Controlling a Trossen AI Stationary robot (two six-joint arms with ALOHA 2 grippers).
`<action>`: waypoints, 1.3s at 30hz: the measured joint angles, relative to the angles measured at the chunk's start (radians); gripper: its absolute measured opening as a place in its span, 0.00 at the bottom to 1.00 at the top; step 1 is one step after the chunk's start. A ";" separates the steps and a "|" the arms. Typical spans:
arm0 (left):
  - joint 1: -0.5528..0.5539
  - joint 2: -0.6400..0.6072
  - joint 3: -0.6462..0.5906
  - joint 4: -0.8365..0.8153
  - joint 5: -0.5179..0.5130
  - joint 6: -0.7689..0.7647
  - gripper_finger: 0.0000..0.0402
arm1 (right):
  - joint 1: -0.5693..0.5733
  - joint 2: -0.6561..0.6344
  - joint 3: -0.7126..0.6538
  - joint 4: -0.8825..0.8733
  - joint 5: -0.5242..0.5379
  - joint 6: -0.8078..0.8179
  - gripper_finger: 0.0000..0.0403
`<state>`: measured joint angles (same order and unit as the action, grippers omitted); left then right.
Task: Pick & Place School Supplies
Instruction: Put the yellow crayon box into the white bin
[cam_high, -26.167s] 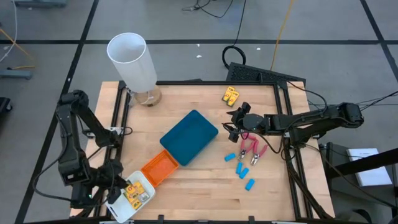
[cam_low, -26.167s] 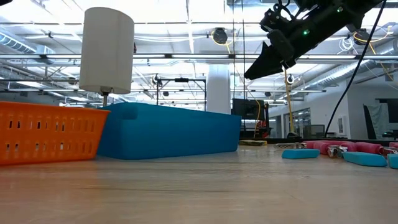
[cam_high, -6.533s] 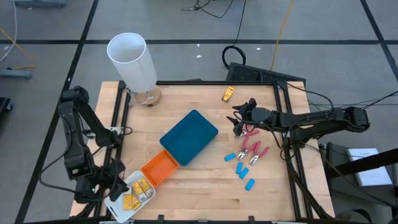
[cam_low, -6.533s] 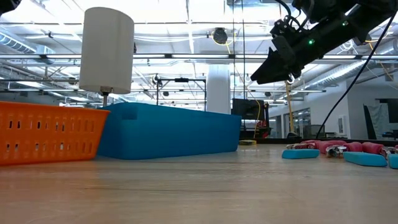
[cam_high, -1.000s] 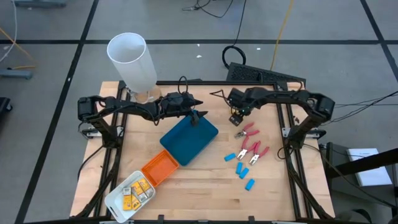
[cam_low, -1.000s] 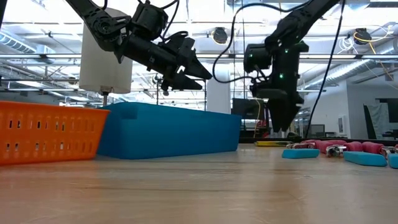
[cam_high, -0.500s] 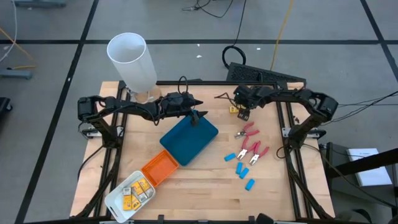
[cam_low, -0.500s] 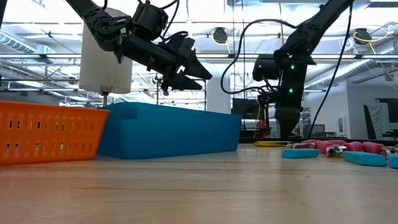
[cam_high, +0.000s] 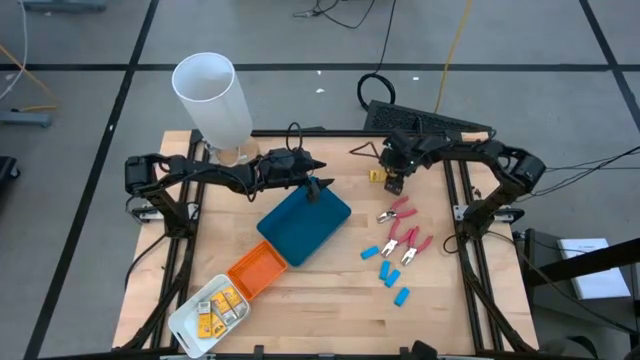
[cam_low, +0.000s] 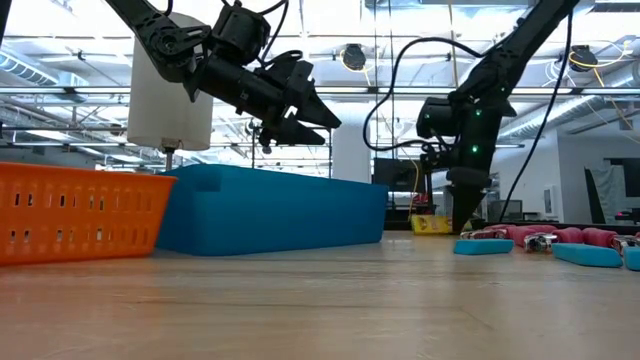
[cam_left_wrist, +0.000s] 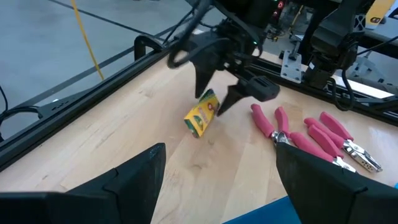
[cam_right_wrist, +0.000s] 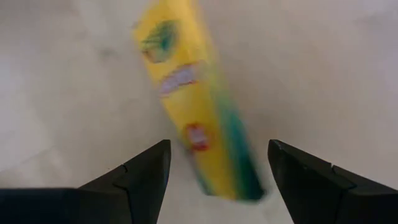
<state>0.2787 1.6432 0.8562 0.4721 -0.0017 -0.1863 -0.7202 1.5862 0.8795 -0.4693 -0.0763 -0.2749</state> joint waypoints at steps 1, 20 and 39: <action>0.000 0.000 0.000 0.000 0.000 0.000 0.77 | 0.003 0.000 0.000 -0.005 -0.009 0.003 0.65; 0.000 0.000 0.000 0.000 0.000 0.008 0.77 | 0.048 -0.009 -0.125 0.148 -0.029 0.009 0.59; 0.000 0.000 0.000 0.000 0.000 0.008 0.77 | 0.063 -0.024 -0.146 0.244 0.018 0.104 0.58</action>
<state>0.2790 1.6432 0.8562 0.4721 -0.0017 -0.1787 -0.6573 1.5623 0.7338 -0.2254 -0.0582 -0.1707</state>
